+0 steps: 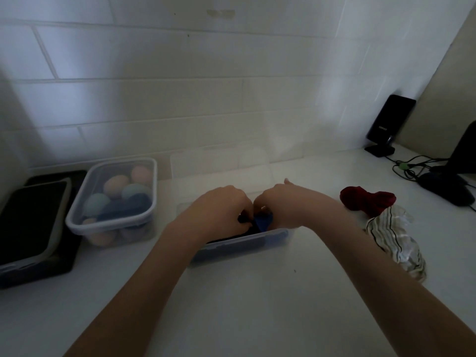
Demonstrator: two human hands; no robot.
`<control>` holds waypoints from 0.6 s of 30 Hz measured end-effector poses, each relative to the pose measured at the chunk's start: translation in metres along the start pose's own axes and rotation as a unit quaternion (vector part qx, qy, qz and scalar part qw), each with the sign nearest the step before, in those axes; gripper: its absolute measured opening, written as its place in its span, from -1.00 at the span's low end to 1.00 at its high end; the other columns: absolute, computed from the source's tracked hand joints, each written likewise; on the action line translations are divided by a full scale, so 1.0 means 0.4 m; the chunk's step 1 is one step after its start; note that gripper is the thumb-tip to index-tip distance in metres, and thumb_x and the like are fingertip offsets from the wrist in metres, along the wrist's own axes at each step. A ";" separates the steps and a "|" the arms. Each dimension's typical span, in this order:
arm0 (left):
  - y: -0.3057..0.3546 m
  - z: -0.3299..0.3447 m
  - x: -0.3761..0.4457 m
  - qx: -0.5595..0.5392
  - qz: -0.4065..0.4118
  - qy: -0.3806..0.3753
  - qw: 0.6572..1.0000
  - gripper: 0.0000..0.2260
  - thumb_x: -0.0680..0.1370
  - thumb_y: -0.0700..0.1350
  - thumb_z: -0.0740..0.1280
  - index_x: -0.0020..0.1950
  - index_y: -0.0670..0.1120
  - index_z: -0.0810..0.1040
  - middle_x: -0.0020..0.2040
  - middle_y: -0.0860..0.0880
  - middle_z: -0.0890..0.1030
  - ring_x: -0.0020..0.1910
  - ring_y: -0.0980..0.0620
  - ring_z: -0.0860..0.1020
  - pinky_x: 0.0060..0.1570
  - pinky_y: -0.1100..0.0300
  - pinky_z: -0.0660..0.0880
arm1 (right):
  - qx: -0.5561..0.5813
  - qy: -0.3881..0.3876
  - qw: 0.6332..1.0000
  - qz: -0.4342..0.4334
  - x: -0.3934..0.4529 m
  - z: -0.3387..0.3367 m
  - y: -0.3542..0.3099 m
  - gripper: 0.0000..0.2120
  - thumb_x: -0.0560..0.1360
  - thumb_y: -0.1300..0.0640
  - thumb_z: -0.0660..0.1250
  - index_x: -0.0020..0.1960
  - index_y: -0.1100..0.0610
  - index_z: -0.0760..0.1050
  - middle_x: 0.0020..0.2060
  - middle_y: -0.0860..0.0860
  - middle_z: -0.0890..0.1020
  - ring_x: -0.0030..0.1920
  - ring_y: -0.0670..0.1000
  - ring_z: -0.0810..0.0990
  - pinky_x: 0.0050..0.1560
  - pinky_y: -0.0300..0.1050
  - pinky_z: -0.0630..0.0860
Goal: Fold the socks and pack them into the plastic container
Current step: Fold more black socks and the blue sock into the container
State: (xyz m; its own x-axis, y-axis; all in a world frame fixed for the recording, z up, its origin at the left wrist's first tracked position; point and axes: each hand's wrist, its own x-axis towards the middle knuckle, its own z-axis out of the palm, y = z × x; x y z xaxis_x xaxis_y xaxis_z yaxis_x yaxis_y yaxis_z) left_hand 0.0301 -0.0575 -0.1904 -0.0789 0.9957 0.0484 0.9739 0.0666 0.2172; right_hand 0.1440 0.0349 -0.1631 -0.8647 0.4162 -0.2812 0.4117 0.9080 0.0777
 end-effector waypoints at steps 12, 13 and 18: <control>0.015 -0.004 -0.002 0.029 0.003 -0.003 1.000 -0.81 0.45 -0.09 0.27 -0.03 -0.02 0.64 -0.06 -0.04 0.62 -0.11 -0.05 0.56 -0.10 0.05 0.53 | 0.093 0.005 0.995 0.027 0.011 0.016 0.000 -0.71 0.47 0.04 0.29 0.19 0.01 0.43 0.15 -0.02 0.60 0.17 0.06 0.53 0.35 0.07 0.30; 0.014 -0.005 -0.004 0.030 0.007 0.008 0.999 -0.81 0.45 -0.09 0.26 -0.02 -0.02 0.63 -0.06 -0.02 0.62 -0.10 -0.04 0.56 -0.12 0.08 0.52 | 0.114 -0.002 0.993 0.029 0.012 0.013 0.003 -0.70 0.45 0.06 0.32 0.18 0.01 0.43 0.15 -0.02 0.60 0.16 0.05 0.53 0.34 0.09 0.33; -0.010 -0.021 -0.007 -0.027 0.002 0.121 0.992 -0.78 0.49 -0.15 0.25 0.07 -0.01 0.61 -0.02 0.00 0.63 -0.06 0.01 0.54 -0.08 0.17 0.42 | 0.271 0.100 0.957 0.019 -0.014 -0.032 0.059 -0.87 0.46 0.18 0.37 -0.02 0.01 0.55 -0.07 -0.02 0.66 -0.08 -0.05 0.63 0.05 -0.09 0.58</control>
State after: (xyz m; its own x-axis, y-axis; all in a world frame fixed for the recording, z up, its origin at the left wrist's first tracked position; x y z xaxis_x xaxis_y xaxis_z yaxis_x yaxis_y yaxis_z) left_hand 0.0247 -0.0611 -0.1830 -0.1300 0.9508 0.2812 0.9620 0.0523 0.2679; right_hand 0.1549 0.0545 -0.1474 -0.8611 0.4993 -0.0954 0.4867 0.7555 -0.4386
